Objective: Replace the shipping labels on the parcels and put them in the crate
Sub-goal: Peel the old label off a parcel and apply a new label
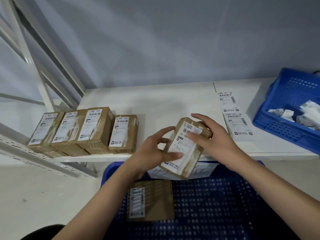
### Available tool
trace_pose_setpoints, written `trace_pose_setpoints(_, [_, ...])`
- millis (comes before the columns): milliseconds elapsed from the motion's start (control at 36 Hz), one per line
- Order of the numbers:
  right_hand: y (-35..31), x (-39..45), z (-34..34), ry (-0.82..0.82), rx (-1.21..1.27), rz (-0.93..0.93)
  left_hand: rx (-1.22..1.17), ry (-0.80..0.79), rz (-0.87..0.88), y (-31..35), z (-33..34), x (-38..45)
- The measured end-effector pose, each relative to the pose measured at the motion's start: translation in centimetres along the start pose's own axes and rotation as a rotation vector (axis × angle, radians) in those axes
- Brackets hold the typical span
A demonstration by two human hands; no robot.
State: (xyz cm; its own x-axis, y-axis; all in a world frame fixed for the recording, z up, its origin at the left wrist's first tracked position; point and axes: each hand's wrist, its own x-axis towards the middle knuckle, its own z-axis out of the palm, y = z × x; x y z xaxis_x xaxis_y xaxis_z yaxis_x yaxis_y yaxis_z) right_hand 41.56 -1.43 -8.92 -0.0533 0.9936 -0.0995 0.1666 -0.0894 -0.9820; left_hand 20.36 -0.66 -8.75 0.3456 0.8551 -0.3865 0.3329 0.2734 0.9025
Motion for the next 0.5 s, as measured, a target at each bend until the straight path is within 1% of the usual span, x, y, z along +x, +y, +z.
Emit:
trace_pose_setpoints(111, [0.8, 0.5, -0.1, 0.060, -0.010, 0.035, 0.008, 0.071, 0.024, 0.1, -0.5, -0.1])
trace_pose_setpoints(194, [1.2, 0.6, -0.1, 0.071, 0.014, 0.029, 0.017, 0.102, 0.037, 0.1, -0.3, -0.2])
trace_pose_setpoints(333, [1.6, 0.7, -0.2, 0.065, -0.099, -0.024, 0.010, 0.131, 0.028, 0.2, -0.1, -0.2])
trace_pose_setpoints(389, [1.5, 0.4, -0.5, 0.063, -0.176, -0.114, 0.029, 0.135, 0.038, 0.3, -0.2, -0.3])
trace_pose_setpoints(444, [1.2, 0.1, -0.6, 0.055, -0.335, -0.245, 0.060, 0.141, 0.053, 0.3, -0.2, -0.3])
trace_pose_setpoints(500, [1.2, 0.0, -0.4, 0.069, -0.387, -0.346, 0.070, 0.147, 0.053, 0.3, -0.4, -0.2])
